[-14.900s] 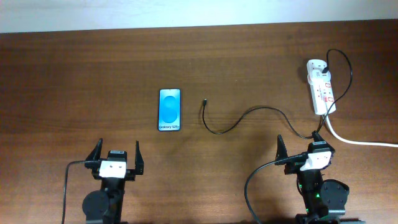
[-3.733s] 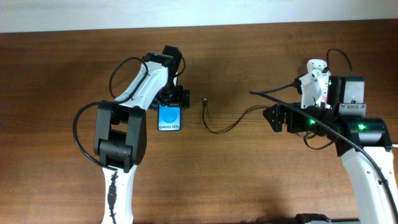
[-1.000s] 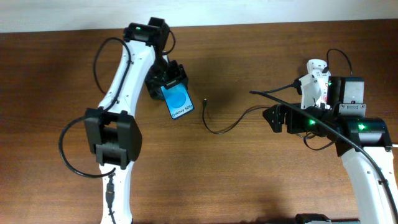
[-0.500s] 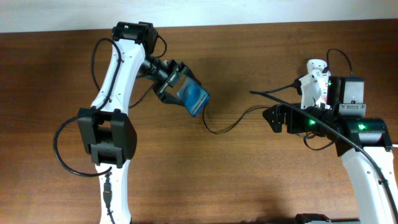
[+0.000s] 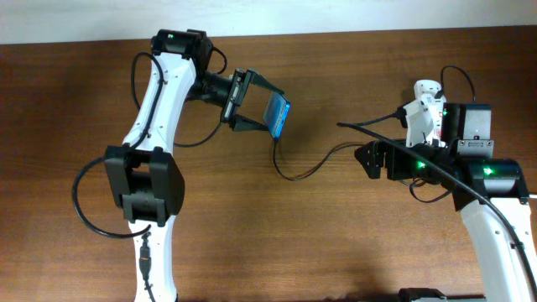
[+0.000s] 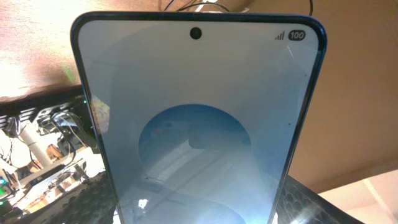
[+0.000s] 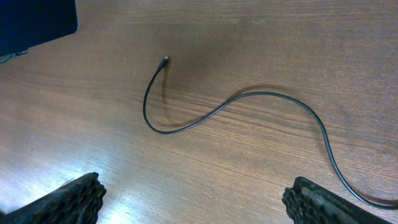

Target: Plug charger to phone and switch on socket

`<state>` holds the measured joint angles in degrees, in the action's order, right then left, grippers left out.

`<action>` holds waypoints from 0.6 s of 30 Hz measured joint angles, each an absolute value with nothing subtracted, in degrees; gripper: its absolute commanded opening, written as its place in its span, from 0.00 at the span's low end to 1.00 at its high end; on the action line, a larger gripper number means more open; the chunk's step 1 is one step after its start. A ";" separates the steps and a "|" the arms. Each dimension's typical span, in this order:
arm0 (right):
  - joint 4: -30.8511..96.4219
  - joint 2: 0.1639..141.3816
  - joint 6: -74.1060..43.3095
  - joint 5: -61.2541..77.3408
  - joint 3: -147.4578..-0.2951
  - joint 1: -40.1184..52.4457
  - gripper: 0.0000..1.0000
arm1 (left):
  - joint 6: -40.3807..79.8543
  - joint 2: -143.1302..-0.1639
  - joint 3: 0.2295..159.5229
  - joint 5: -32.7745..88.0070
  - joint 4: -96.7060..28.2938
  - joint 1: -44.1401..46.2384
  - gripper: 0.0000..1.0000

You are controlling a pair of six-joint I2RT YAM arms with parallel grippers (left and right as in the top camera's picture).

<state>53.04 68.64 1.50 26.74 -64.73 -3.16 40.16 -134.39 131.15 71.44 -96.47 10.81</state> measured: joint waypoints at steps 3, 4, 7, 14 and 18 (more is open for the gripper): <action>53.04 68.64 1.48 26.79 -64.73 -3.16 0.98 | 40.21 -134.39 131.15 70.65 -96.49 10.81 0.00; 53.04 68.64 1.41 26.92 -64.73 -3.16 0.98 | 40.42 -134.39 131.15 70.02 -96.47 10.81 0.00; 52.93 68.64 0.14 26.96 -64.73 -3.16 0.99 | 42.50 -134.39 131.15 66.41 -96.31 10.81 0.00; 50.15 71.24 -10.11 27.62 -64.73 -3.16 0.85 | 53.93 -134.39 131.15 51.42 -93.38 11.44 0.00; 47.00 75.46 -17.19 31.42 -64.73 -3.16 0.77 | 60.05 -134.41 131.15 45.50 -89.17 12.95 0.00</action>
<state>47.00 75.46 -17.19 31.42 -64.73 -3.16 60.05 -134.41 131.15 45.50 -89.17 12.95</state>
